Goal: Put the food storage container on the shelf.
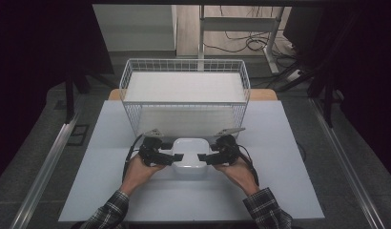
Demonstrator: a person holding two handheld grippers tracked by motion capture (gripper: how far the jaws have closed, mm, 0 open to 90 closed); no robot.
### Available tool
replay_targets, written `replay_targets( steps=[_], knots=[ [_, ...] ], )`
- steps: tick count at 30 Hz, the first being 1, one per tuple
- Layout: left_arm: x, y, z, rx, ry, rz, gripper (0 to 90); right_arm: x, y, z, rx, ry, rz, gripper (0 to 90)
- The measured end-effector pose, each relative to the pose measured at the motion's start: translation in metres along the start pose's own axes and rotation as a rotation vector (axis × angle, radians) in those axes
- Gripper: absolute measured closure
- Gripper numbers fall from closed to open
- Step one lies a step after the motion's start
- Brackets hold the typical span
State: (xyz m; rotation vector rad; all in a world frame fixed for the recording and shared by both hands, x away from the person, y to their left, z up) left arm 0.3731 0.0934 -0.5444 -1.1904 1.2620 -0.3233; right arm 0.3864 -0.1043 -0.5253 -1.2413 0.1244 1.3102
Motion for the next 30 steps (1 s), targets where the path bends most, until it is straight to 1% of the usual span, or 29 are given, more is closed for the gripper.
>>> replay_targets(
  steps=[1,3,5,6,8,9,10,11,13,15,16,18,19,20,21,22,24,26,29,30],
  knots=[
    [0.0,0.001,0.0,-0.022,0.021,-0.008,26.0,0.0,0.0,-0.001,0.013,-0.011,0.006,29.7],
    [-0.001,0.003,-0.001,-0.053,0.038,-0.013,29.6,0.0,0.002,-0.001,0.059,-0.048,0.025,33.0],
    [-0.004,0.005,-0.002,-0.072,0.046,-0.01,32.9,-0.002,0.004,-0.002,0.067,-0.062,0.026,36.2],
    [-0.006,0.006,-0.003,-0.09,0.048,-0.007,35.4,-0.004,0.005,-0.002,0.077,-0.066,0.032,39.0],
    [-0.01,0.007,-0.006,-0.099,0.046,-0.01,42.1,-0.007,0.006,-0.003,0.09,-0.075,0.038,45.1],
    [-0.01,0.007,-0.006,-0.099,0.046,-0.01,45.8,-0.007,0.006,-0.003,0.09,-0.075,0.038,45.1],
    [-0.016,0.008,-0.01,-0.094,0.042,-0.009,50.8,-0.013,0.009,-0.003,0.107,-0.086,0.039,52.2],
    [-0.019,0.008,-0.012,-0.091,0.038,-0.008,52.9,-0.015,0.009,-0.003,0.112,-0.09,0.039,54.7],
    [-0.022,0.008,-0.015,-0.099,0.031,-0.009,58.8,-0.02,0.011,-0.002,0.129,-0.091,0.039,60.2],
    [-0.024,0.007,-0.016,-0.13,0.016,-0.015,63.0,-0.023,0.012,0.001,0.156,-0.069,0.039,63.1],
    [-0.024,0.006,-0.017,-0.132,0.003,-0.024,65.6,-0.025,0.012,0.003,0.152,-0.051,0.031,65.0],
    [-0.026,0.003,-0.018,-0.13,-0.035,-0.04,69.6,-0.028,0.011,0.005,0.153,-0.027,0.009,69.5],
    [-0.028,0.002,-0.018,-0.132,-0.042,-0.054,72.8,-0.03,0.01,0.006,0.152,-0.019,-0.005,73.0],
    [-0.029,0.001,-0.018,-0.134,-0.039,-0.077,76.9,-0.031,0.01,0.005,0.149,-0.005,-0.02,76.7],
    [-0.029,0.001,-0.018,-0.134,-0.039,-0.077,79.7,-0.031,0.01,0.005,0.149,-0.005,-0.02,76.7],
    [-0.029,0.0,-0.019,-0.123,-0.067,-0.068,79.8,-0.03,0.011,0.005,0.117,0.04,-0.047,77.2],
    [-0.029,0.001,-0.019,-0.133,-0.067,-0.07,79.8,-0.029,0.011,0.005,0.123,0.043,-0.062,77.1],
    [-0.029,0.002,-0.019,-0.142,-0.067,-0.075,79.8,-0.029,0.011,0.006,0.12,0.041,-0.075,77.1],
    [-0.03,0.0,-0.02,-0.137,-0.086,-0.076,79.8,-0.028,0.011,0.006,0.121,0.042,-0.091,77.1],
    [-0.03,0.0,-0.02,-0.136,-0.086,-0.08,79.8,-0.029,0.01,0.006,0.121,0.039,-0.102,77.2]
  ],
)
Point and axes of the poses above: each handheld gripper's, and its own axes: x roughly forward along the jaws, y roughly out of its underside, z roughly to its left, the point moved 6 cm from there along x, roughly forward along the jaws, and after that the axes turned 15 degrees about x, right-handed, at the moved point
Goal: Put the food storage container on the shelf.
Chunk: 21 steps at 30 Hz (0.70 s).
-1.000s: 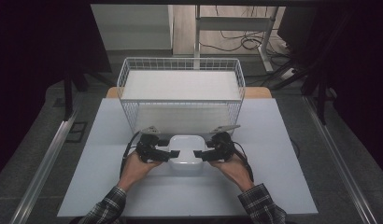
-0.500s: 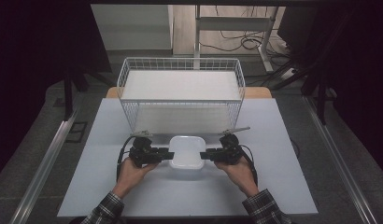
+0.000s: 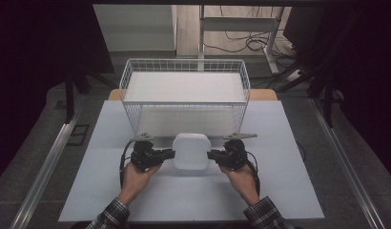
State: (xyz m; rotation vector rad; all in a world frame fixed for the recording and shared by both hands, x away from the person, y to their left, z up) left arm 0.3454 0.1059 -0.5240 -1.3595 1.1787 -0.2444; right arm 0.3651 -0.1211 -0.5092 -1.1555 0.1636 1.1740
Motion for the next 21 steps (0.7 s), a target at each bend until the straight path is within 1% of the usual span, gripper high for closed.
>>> replay_targets(
  steps=[2,5,9,10,16,21],
  knots=[
    [-0.002,-0.002,-0.001,0.0,-0.002,-0.007,79.8,-0.001,-0.001,0.0,0.0,-0.004,-0.006,77.2],
    [-0.005,-0.005,-0.002,0.002,-0.006,-0.018,79.8,-0.005,-0.004,0.004,-0.004,-0.022,-0.036,77.3],
    [-0.009,-0.01,-0.002,0.008,-0.015,-0.026,79.8,-0.01,-0.009,0.008,-0.016,-0.026,-0.056,77.4],
    [-0.012,-0.013,-0.002,0.015,-0.021,-0.033,79.7,-0.014,-0.013,0.013,-0.03,-0.033,-0.076,77.6],
    [-0.02,-0.024,-0.004,0.029,-0.03,-0.051,79.6,-0.024,-0.025,0.022,-0.066,-0.049,-0.11,78.1],
    [-0.027,-0.034,-0.005,0.04,-0.038,-0.068,79.5,-0.031,-0.034,0.028,-0.083,-0.061,-0.133,78.2]
  ],
)
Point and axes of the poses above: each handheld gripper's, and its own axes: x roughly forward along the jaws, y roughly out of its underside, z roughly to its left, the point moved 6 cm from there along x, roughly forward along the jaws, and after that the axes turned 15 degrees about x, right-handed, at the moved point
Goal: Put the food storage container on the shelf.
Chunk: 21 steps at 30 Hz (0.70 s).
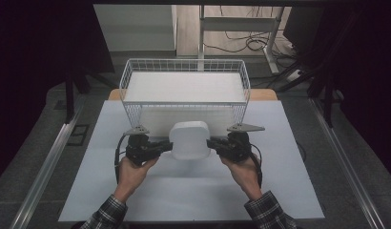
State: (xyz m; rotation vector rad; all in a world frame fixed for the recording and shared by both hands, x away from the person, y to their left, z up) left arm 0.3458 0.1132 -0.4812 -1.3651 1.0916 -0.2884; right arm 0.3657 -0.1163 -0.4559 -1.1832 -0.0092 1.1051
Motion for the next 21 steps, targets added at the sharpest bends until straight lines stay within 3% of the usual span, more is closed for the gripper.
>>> replay_targets(
  steps=[9,21],
  knots=[
    [-0.014,-0.024,0.002,0.013,-0.023,-0.05,79.5,-0.008,-0.025,0.013,-0.023,-0.016,-0.036,78.3],
    [-0.037,-0.062,0.001,0.069,-0.06,-0.08,79.6,-0.02,-0.055,0.031,-0.044,-0.033,-0.085,78.2]
  ],
)
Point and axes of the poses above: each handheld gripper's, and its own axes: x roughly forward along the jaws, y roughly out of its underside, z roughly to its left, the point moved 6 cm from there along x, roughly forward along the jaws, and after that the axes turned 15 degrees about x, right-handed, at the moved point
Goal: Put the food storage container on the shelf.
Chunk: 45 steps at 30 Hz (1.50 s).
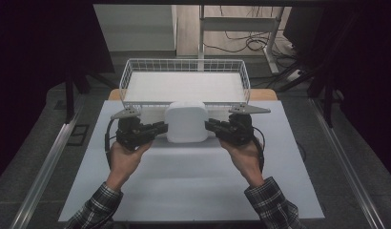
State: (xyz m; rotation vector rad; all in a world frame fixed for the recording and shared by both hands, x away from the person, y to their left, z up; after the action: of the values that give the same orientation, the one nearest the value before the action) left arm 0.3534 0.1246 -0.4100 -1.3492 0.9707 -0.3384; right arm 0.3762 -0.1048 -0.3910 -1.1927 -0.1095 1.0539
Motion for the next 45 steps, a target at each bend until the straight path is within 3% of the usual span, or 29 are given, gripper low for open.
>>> replay_targets(
  steps=[4,12,22,35,45],
  knots=[
    [-0.005,-0.013,0.002,0.011,-0.009,-0.01,79.6,-0.002,-0.011,0.005,-0.006,-0.006,-0.013,78.2],
    [-0.016,-0.05,0.017,0.032,-0.024,-0.04,79.6,-0.004,-0.052,0.018,-0.033,-0.012,-0.055,78.1],
    [-0.012,-0.081,0.042,0.026,-0.031,-0.029,79.6,0.008,-0.089,0.016,-0.011,-0.002,-0.077,77.6],
    [0.004,-0.083,0.064,-0.044,-0.016,-0.004,78.0,0.03,-0.101,-0.001,0.057,0.012,-0.033,76.6],
    [0.01,-0.086,0.07,-0.064,0.004,-0.019,65.3,0.038,-0.105,-0.003,0.069,0.016,-0.021,71.3]
  ],
)
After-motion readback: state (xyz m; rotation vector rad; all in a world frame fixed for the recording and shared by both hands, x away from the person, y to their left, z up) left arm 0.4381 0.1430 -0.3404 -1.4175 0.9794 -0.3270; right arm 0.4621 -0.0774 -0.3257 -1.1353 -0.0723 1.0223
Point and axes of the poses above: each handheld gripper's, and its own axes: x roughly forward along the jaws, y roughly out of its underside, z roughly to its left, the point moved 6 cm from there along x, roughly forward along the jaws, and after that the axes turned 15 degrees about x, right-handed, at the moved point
